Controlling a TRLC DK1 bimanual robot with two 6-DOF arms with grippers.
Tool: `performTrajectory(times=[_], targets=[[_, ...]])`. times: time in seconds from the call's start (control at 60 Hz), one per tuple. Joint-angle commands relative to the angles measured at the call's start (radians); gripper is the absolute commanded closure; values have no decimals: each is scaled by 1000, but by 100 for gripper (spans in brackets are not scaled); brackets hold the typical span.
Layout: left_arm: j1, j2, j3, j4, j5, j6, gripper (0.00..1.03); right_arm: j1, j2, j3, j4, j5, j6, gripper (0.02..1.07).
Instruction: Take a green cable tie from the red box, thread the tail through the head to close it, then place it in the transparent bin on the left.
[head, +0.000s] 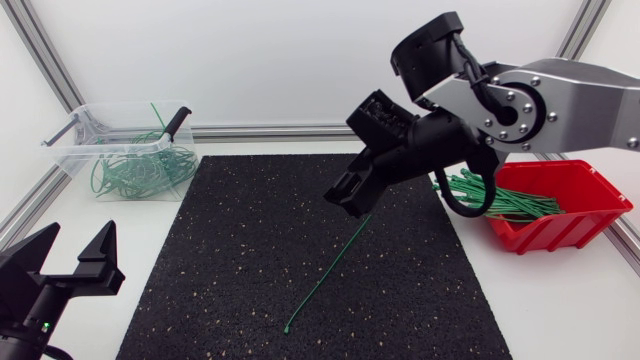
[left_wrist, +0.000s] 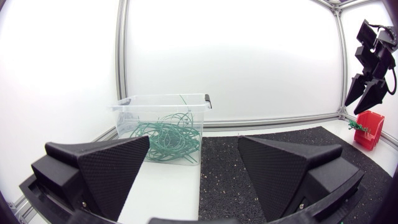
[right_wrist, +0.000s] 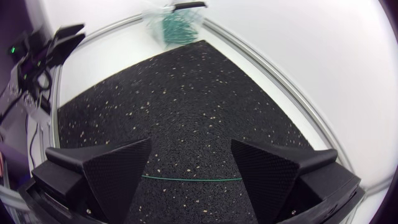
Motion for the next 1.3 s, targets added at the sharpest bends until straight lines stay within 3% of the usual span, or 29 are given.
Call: performTrajectory(times=[0.0,0.133,0.3,0.45,0.633,0.817,1.083,1.283], targets=[[-2,-7,-40,-19,-9,-18,4,53,32,31,-80,17,-186,7],[-2,-7,-40,-19,-9,-18,4,131,24,51,-143,21,-356,7],[-1,-7,-40,-19,-9,-18,4,202,75,77,-221,96,-539,6],[2,-7,-40,-17,-9,-20,4,215,128,117,-287,101,-651,6],[2,-7,-40,-17,-9,-18,4,275,170,117,-335,173,-761,6],[2,-7,-40,-17,-9,-18,4,326,230,131,-343,230,-786,6],[1,-7,-40,-17,-9,-18,4,379,320,175,-341,228,-787,7],[1,-7,-40,-17,-9,-18,4,426,380,183,-344,213,-792,17]])
